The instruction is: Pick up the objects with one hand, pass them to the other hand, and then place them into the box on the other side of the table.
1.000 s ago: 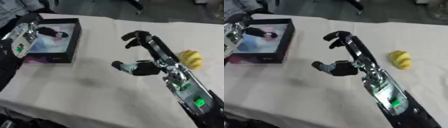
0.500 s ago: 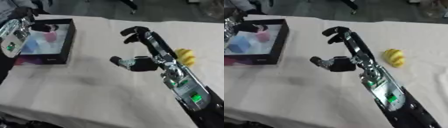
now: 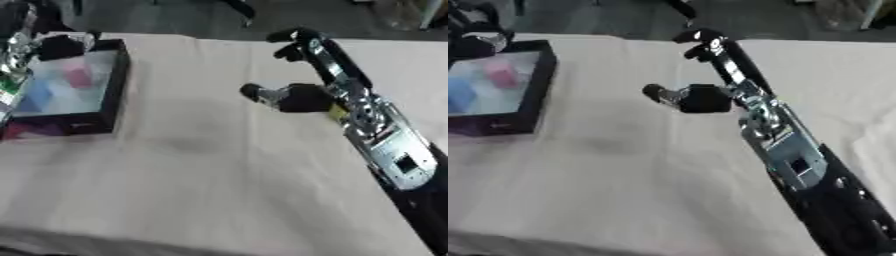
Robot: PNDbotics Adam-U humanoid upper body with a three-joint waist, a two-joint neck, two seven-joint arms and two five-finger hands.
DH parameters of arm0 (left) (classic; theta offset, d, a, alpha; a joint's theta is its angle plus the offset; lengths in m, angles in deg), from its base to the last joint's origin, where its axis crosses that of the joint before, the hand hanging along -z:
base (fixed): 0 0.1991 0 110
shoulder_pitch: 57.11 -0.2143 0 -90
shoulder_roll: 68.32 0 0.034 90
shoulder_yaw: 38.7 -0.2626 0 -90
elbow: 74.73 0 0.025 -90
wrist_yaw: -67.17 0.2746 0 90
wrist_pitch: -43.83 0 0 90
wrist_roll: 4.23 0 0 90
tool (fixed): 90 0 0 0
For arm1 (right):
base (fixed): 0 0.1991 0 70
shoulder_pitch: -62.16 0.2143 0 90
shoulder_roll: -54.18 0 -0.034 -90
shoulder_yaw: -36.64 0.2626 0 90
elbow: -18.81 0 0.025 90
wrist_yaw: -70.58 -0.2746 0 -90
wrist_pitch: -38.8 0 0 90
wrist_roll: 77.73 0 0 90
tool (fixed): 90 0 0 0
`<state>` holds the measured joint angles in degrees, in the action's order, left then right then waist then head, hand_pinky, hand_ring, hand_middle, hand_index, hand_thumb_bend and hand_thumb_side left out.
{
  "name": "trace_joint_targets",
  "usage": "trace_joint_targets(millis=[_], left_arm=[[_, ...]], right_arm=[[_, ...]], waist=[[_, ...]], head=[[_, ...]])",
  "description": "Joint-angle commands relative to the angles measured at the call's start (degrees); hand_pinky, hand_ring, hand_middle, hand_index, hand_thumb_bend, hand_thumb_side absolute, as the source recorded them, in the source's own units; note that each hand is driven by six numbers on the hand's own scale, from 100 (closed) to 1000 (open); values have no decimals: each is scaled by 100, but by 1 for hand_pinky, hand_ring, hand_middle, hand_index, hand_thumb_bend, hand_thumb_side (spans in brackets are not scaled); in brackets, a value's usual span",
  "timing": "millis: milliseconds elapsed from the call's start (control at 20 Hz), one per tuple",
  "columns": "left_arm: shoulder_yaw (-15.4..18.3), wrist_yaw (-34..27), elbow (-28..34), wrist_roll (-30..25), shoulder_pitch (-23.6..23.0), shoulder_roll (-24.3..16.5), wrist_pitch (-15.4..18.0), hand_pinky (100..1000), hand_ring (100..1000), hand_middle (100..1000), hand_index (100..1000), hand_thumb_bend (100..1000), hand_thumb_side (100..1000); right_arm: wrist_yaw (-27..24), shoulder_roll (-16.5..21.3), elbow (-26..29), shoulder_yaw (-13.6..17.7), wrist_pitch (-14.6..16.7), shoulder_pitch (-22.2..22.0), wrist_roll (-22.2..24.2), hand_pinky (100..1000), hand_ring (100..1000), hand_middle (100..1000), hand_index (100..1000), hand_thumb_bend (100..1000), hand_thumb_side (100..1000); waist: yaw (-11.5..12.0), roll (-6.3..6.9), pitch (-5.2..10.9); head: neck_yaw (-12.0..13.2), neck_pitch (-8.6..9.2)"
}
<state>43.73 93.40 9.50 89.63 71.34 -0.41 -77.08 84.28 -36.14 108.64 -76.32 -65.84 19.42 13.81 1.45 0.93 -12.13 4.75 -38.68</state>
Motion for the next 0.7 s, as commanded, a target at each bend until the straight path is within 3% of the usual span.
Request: trace_joint_targets(millis=[50,300,700], left_arm=[[224,-307,558,313,-148,-55,-24,683,643,636,827,473,560],[306,-770,1190,777,-468,48,18,679,659,650,830,458,558],[186,-1484,1818,1490,-761,378,555,676,667,657,833,483,508]], right_arm=[[64,463,-4,306,-268,206,281,823,772,828,811,662,359],[80,855,-170,570,-237,367,744,828,782,840,811,670,307],[346,1264,-903,769,75,621,1458,840,809,859,824,693,347]], waist=[[-11,-68,43],[-27,-73,27],[-34,-97,26]], head=[[-100,46],[-258,31],[-437,41]])
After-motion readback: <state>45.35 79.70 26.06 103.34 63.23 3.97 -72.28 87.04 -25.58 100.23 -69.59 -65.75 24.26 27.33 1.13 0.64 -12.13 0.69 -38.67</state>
